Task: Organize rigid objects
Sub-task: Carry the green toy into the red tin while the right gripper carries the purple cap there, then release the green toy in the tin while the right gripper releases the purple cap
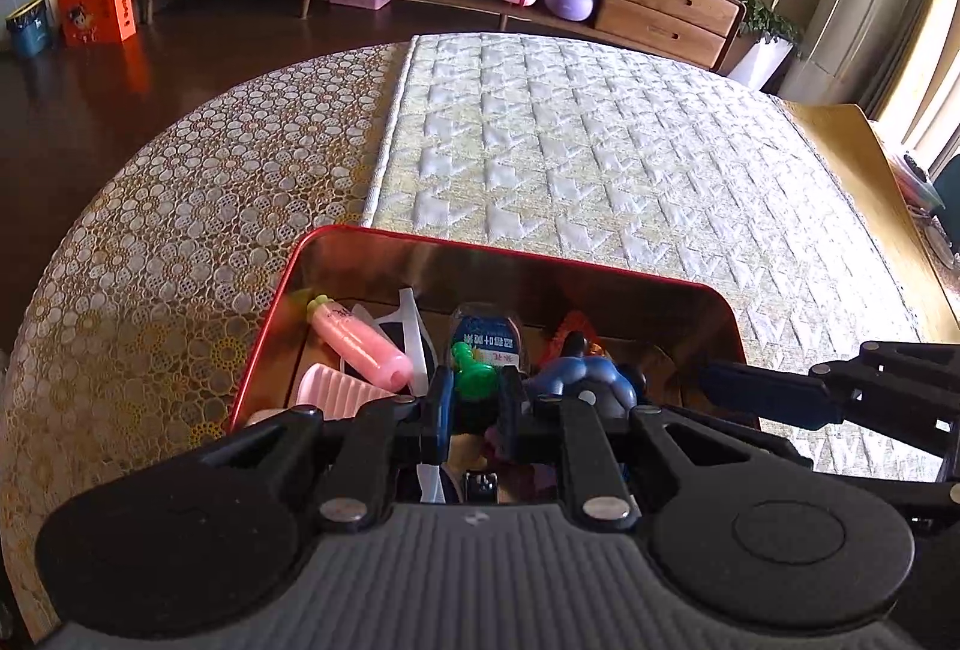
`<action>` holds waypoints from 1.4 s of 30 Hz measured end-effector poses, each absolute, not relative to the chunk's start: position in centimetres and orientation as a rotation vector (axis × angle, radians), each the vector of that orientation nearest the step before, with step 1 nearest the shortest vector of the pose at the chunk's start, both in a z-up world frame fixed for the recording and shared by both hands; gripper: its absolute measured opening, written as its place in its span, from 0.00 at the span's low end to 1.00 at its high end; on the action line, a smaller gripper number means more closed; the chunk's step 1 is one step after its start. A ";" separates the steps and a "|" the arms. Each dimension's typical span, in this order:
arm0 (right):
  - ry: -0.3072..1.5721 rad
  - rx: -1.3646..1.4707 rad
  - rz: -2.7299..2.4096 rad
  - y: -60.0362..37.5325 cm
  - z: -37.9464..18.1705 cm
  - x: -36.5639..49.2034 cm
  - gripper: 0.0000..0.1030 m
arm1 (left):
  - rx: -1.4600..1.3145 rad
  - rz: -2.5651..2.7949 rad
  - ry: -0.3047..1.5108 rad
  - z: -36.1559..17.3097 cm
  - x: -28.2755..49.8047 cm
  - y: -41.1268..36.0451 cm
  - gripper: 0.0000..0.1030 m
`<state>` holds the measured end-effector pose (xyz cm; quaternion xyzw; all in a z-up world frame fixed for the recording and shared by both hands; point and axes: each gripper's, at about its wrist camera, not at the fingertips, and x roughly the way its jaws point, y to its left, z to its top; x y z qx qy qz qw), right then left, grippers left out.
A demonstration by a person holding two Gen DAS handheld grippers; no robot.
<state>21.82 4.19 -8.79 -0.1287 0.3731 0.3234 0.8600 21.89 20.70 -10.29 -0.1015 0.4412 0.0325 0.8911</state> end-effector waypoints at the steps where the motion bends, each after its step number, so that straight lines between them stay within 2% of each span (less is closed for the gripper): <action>1: 0.782 -0.266 0.681 4.1 -8.7 21.6 0.27 | -0.213 0.066 0.919 -10.3 21.8 20.6 0.15; 18: 0.735 -0.151 0.744 1.1 -5.3 17.9 0.39 | -0.217 0.074 0.847 -7.0 15.7 20.0 0.16; 22: 0.715 -0.130 0.758 0.2 -4.5 16.7 0.42 | -0.225 0.087 0.816 -5.7 14.0 19.7 0.33; 24: 0.710 -0.117 0.769 -0.3 -4.1 16.3 0.43 | -0.218 0.096 0.796 -5.1 13.1 19.4 0.50; 25: 0.704 -0.115 0.771 -0.4 -4.0 15.9 0.44 | -0.212 0.107 0.778 -4.7 12.6 19.3 0.63; 26: 0.697 -0.112 0.772 -0.7 -3.8 15.7 0.45 | -0.205 0.114 0.759 -4.3 12.1 19.2 0.69; 33: 0.636 -0.078 0.767 -2.6 -3.0 13.5 0.65 | -0.194 0.145 0.725 -2.9 9.5 18.5 0.70; 38: 0.609 -0.077 0.778 -3.7 -2.7 11.9 0.77 | -0.197 0.150 0.712 -2.3 7.7 17.6 0.79; 39: 0.600 -0.074 0.779 -4.0 -2.6 11.6 0.82 | -0.193 0.152 0.712 -2.2 7.4 17.4 0.79; 42: 0.572 -0.067 0.777 -4.6 -2.4 10.5 0.87 | -0.196 0.147 0.717 -2.1 6.6 16.8 0.79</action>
